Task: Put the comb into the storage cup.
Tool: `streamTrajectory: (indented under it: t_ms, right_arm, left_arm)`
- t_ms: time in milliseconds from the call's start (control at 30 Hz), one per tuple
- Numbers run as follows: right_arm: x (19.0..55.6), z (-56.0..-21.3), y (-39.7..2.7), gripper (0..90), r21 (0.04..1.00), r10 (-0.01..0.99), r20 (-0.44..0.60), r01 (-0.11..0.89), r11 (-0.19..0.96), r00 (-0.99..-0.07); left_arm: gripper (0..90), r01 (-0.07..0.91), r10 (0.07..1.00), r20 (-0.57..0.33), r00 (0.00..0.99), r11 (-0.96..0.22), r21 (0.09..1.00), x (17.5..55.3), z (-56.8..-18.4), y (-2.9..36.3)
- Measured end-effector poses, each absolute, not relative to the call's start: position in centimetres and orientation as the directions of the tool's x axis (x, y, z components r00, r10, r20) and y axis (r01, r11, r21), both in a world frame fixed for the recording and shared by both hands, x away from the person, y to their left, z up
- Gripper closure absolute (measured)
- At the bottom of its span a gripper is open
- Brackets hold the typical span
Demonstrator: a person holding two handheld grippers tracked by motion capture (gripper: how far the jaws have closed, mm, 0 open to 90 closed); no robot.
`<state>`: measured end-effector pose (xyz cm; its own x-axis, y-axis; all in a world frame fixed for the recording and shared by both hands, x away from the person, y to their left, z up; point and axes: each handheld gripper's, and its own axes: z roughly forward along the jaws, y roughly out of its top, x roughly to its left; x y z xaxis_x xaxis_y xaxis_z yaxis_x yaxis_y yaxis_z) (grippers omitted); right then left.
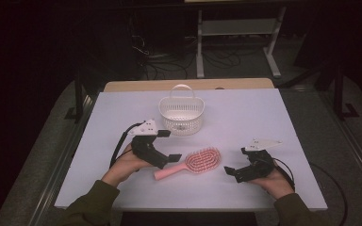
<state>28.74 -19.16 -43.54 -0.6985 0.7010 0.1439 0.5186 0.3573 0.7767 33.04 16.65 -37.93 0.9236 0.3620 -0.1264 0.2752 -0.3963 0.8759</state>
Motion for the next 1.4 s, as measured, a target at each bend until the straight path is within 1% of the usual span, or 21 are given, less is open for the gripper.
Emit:
streamTrajectory:
  t_ms: [767,1400]
  right_arm:
    - [28.7,-43.5,-19.2,0.0,0.779,0.701,0.147,0.519,0.353,-0.698]
    - [28.7,-43.5,-19.2,0.0,0.779,0.699,0.143,0.515,0.357,-0.701]
  left_arm:
    - [0.0,0.265,0.329,-0.129,0.935,-0.411,0.873,33.8,-37.7,14.0]
    - [0.0,0.249,0.318,-0.112,0.941,-0.432,0.867,34.4,-37.6,12.4]
